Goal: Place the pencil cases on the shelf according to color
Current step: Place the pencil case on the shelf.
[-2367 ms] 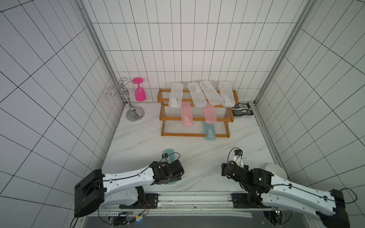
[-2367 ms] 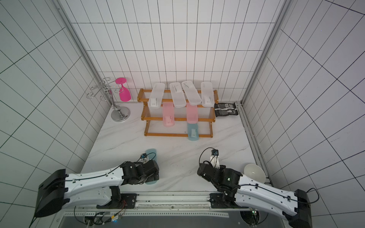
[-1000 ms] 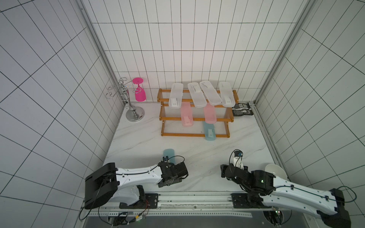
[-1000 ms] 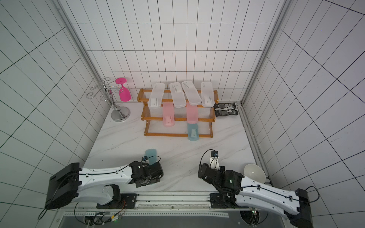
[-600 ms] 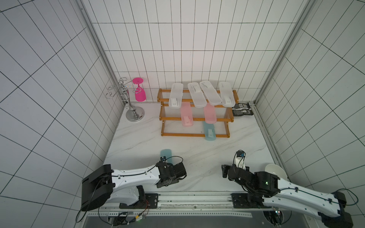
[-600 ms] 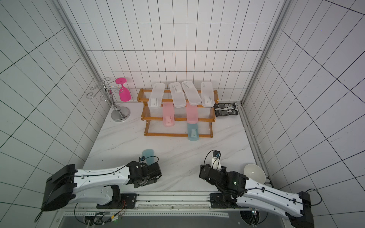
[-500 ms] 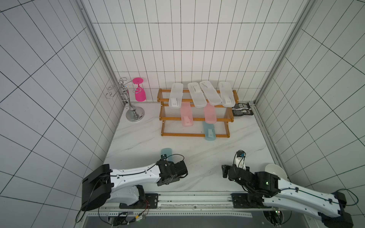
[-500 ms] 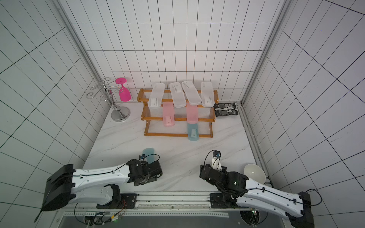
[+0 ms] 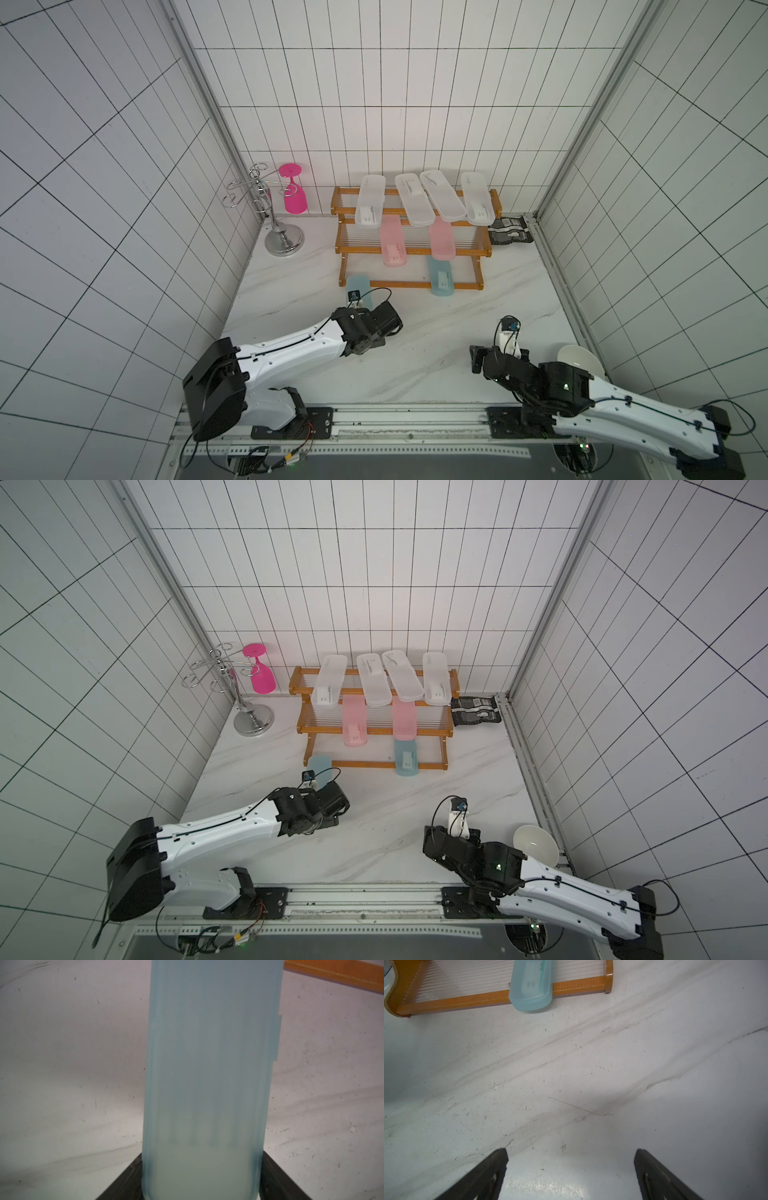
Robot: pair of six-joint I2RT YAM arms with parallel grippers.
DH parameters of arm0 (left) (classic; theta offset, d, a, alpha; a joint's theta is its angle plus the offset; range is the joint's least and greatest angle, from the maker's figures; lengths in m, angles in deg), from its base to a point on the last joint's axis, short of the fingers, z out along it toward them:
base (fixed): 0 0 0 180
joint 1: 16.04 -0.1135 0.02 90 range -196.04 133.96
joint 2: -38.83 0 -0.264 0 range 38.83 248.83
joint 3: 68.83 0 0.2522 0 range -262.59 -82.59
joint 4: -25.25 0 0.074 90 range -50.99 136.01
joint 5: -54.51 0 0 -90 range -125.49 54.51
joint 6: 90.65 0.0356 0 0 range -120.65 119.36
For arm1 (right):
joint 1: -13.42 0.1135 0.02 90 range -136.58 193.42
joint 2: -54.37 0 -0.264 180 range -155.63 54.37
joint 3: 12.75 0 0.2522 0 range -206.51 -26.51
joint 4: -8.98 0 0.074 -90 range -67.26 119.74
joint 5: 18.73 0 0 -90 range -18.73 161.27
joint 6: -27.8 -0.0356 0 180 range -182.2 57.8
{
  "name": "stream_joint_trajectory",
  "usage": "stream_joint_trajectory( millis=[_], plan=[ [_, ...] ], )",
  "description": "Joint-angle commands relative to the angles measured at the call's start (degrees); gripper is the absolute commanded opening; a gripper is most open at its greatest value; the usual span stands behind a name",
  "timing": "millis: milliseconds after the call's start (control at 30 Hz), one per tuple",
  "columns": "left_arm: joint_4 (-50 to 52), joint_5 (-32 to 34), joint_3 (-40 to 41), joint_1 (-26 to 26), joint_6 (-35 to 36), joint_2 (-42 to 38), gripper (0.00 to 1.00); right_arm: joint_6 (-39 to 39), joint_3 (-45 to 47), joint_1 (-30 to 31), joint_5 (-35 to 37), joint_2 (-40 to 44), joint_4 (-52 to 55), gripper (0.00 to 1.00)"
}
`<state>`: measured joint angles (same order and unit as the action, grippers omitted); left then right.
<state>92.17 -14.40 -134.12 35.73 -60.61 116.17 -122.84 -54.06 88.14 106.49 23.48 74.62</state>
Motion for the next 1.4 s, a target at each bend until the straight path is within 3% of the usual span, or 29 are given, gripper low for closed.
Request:
stream_joint_trajectory(
  millis=[0,233,800,1033,1367],
  plan=[
    [-7.41,-4.96,-1.17,-4.23,10.88,0.67,0.63,0.86,-4.06,0.46,2.99,0.68,2.02,0.99],
    [-13.29,-13.28,-2.73,-11.68,21.28,4.92,0.64,1.23,-6.0,0.44,4.53,0.1,2.42,0.99],
    [-21.01,-10.52,-10.49,-19.59,28.01,20.05,0.64,0.52,-7.28,0.34,7.67,-0.93,3.74,0.99],
    [-26.18,-8.15,-10.18,-20.38,28.93,21.68,0.66,-0.23,-7.64,0.38,8.45,-2.75,4.5,0.99],
    [-30.15,-9.57,-12.02,-23.91,32.54,23.82,0.67,-0.44,-8.44,0.41,9.8,-3.25,4.57,0.99]
  ],
)
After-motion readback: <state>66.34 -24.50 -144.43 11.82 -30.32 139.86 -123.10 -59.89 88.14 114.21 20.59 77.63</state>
